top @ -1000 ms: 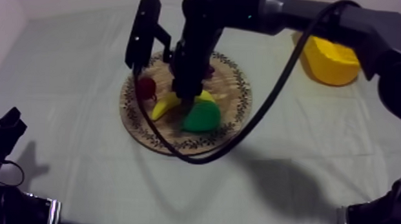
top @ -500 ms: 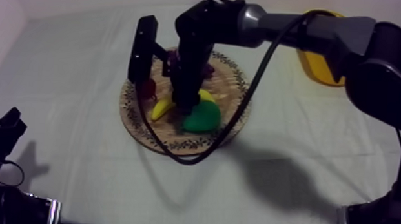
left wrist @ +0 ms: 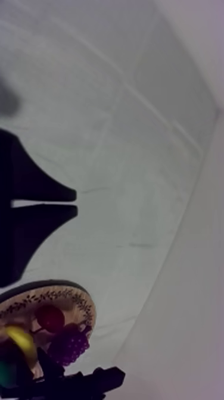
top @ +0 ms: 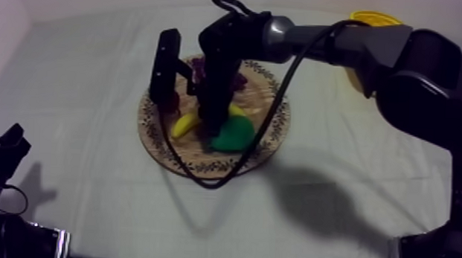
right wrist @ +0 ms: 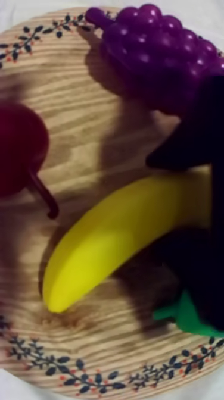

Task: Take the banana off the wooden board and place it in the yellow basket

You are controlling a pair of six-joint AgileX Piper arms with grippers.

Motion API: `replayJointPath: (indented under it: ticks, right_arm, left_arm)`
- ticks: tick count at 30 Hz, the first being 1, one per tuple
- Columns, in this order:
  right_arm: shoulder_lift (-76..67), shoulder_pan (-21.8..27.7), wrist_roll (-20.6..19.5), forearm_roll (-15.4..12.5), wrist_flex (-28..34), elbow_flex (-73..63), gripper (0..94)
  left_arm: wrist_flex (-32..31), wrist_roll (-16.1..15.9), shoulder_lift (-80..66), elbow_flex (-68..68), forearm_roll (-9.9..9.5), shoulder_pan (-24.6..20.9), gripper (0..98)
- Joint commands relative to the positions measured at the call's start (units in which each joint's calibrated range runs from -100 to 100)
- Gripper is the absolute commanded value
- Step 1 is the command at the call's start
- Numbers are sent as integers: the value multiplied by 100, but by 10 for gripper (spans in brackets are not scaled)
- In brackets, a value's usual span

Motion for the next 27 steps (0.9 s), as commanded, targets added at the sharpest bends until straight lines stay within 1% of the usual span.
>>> replayJointPath:
  ticks: [1,3,6,10,16,22,27]
  right_arm:
    - [1,6,-21,-12,-4,-36,144]
    - [-29,15,-21,-11,-7,-56,102]
    - [-167,36,-25,-8,3,-43,71]
    - [-516,69,-51,14,31,89,59]
    - [-1316,173,-129,125,-27,552,57]
    - [-2196,457,-329,319,-284,984,59]
    - [-2855,831,-661,558,-635,1216,60]
  left_arm:
    - [-1,2,-5,-1,-3,-1,1]
    - [-1,2,-5,-1,-3,-1,1]
    - [-1,2,-5,-1,-3,-1,1]
    - [-1,2,-5,-1,-3,-1,1]
    - [-1,2,-5,-1,-3,-1,1]
    - [-1,2,-5,-1,-3,-1,1]
    - [-1,2,-5,-1,-3,-1,1]
